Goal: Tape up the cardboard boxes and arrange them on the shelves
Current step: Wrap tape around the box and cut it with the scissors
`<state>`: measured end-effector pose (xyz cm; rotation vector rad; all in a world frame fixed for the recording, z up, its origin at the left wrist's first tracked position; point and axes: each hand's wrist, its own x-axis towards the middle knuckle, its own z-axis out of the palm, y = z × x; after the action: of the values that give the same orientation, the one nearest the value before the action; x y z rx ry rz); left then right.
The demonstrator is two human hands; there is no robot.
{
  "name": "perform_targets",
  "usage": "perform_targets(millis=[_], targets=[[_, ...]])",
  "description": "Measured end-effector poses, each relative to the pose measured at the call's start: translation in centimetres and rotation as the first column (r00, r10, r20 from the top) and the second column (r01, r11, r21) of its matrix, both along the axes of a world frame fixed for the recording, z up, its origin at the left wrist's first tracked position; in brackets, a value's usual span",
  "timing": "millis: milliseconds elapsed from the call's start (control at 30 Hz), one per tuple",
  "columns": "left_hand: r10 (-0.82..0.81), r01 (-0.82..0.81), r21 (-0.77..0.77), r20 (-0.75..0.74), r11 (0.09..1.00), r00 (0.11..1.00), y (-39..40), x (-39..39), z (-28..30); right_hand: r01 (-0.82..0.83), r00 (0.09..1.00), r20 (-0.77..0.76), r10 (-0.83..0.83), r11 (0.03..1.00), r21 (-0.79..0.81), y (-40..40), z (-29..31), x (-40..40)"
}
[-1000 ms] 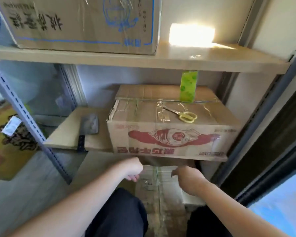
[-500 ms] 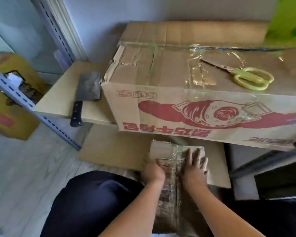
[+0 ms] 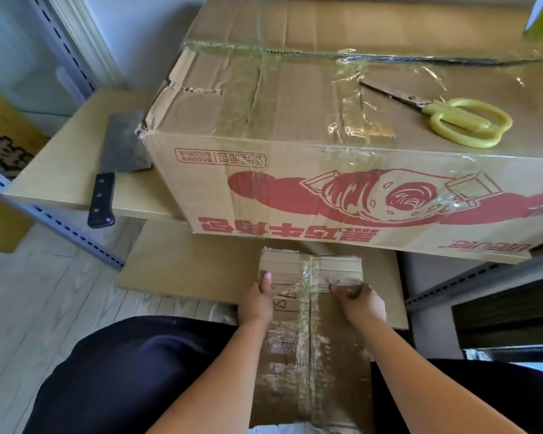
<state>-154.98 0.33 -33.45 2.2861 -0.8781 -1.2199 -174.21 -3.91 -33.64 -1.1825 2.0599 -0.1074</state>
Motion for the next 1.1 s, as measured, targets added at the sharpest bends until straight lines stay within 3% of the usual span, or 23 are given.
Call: perform_targets(millis=[167,333,400,567,667,733,800,900,1000,1100], targets=[[0.016,-0.016,0.001,-0.189,1.000,0.982,0.6,0.3,-0.8,-0.012,1.000,0.029,0.012,1.000,0.009,-0.3,0.1,0.6],[0.000,0.002,0.040,-0.039,0.999,0.999,0.3,0.3,-2.6,0.034,0.999,0.004,-0.034,0.999,0.036,0.4,0.4,1.3],[-0.041,0.044,0.059,-0.052,0.997,0.998,-0.1,0.6,-2.9,0.030,0.999,0.013,-0.030,0.999,0.028,0.2,0.5,1.3],[0.132,-0.088,0.141,-0.349,0.986,0.928,2.0,0.9,-0.5,-0.039,0.989,0.146,0.034,0.999,0.031,-0.7,0.7,0.0],[0.167,-0.150,0.080,-0.299,0.985,0.939,3.7,-0.2,-0.9,-0.004,0.947,0.321,-0.013,0.999,0.053,0.2,1.0,-1.1],[0.202,-0.192,0.064,-0.256,0.979,0.945,3.9,-0.9,-0.5,0.068,0.894,0.426,-0.140,0.982,0.179,1.9,0.4,-1.6],[0.237,-0.231,0.053,-0.218,0.971,0.947,3.6,-0.9,-0.5,0.110,0.920,0.344,-0.188,0.966,0.234,3.9,-0.7,-1.6],[0.235,-0.237,0.017,-0.206,0.971,0.950,3.6,0.0,-0.8,0.077,0.980,0.165,-0.108,0.979,0.187,4.7,-1.1,-1.5],[0.209,-0.199,0.066,-0.379,0.978,0.902,4.3,0.6,-1.2,0.081,0.985,0.142,-0.100,0.987,0.138,3.0,-0.7,-1.0],[0.166,-0.155,0.059,-0.332,0.986,0.929,4.6,0.4,-2.4,0.046,0.989,0.139,-0.060,0.994,0.102,1.6,-0.4,-0.3]])
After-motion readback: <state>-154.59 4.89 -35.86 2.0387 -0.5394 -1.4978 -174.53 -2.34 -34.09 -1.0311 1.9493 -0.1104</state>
